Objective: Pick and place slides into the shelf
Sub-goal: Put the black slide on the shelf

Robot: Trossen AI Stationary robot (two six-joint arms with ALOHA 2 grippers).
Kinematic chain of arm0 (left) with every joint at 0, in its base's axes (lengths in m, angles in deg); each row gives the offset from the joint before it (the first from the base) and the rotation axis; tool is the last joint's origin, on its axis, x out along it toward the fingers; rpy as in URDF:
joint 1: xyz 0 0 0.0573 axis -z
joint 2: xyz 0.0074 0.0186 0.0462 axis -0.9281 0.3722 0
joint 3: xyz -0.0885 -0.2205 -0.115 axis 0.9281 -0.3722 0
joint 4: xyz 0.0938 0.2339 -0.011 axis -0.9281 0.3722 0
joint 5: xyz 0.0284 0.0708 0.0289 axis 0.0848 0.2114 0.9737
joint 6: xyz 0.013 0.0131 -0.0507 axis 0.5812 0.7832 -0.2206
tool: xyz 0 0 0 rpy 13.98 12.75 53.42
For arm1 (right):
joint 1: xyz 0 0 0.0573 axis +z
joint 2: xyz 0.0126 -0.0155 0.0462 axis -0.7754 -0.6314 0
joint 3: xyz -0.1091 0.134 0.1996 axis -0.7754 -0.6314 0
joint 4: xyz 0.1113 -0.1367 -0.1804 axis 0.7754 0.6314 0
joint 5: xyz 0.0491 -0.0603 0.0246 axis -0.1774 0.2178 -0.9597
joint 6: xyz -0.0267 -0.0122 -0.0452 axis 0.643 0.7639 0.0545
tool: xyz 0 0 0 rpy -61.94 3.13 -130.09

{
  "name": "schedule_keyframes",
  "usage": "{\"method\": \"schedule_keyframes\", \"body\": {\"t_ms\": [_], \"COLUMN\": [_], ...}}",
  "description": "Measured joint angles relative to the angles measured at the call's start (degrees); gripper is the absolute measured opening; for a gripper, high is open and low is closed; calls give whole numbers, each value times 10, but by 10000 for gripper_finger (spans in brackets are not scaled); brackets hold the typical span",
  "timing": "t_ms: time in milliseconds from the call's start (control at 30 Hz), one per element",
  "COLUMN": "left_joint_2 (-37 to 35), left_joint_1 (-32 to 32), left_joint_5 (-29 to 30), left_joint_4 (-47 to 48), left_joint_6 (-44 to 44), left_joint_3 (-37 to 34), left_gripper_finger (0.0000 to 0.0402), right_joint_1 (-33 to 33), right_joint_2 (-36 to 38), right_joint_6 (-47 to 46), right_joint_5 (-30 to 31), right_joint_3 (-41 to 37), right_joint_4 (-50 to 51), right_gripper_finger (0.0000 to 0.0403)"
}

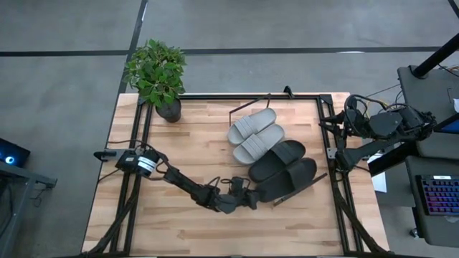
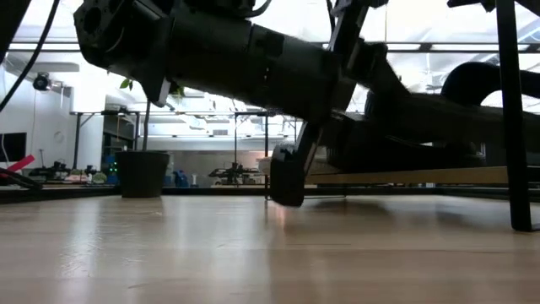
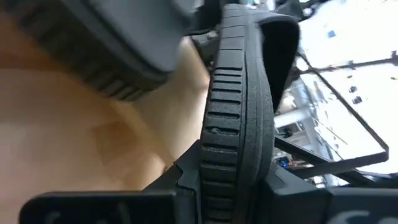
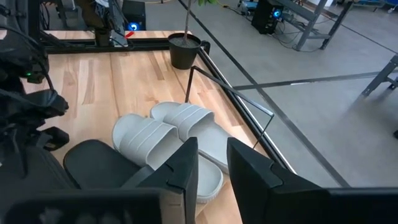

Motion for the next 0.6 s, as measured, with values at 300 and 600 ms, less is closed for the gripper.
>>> {"method": "schedule_keyframes", "body": {"t_ms": [300,600], "left_joint_2": [8,9], "left_joint_1": [-2,-4], "left_joint_5": [-12,-35], "left_joint_4": [-1,5], "left_joint_6": [-23,23], "left_joint_3": [12,37], "left_gripper_finger": [49,49], "right_joint_1": [0,0], "right_joint_2": [0,0], "right_joint_6": [0,0], "right_joint_5": [0,0], "right_joint_3": [0,0], "right_joint_4": [0,0], "right_gripper_finger": [68,77]}}
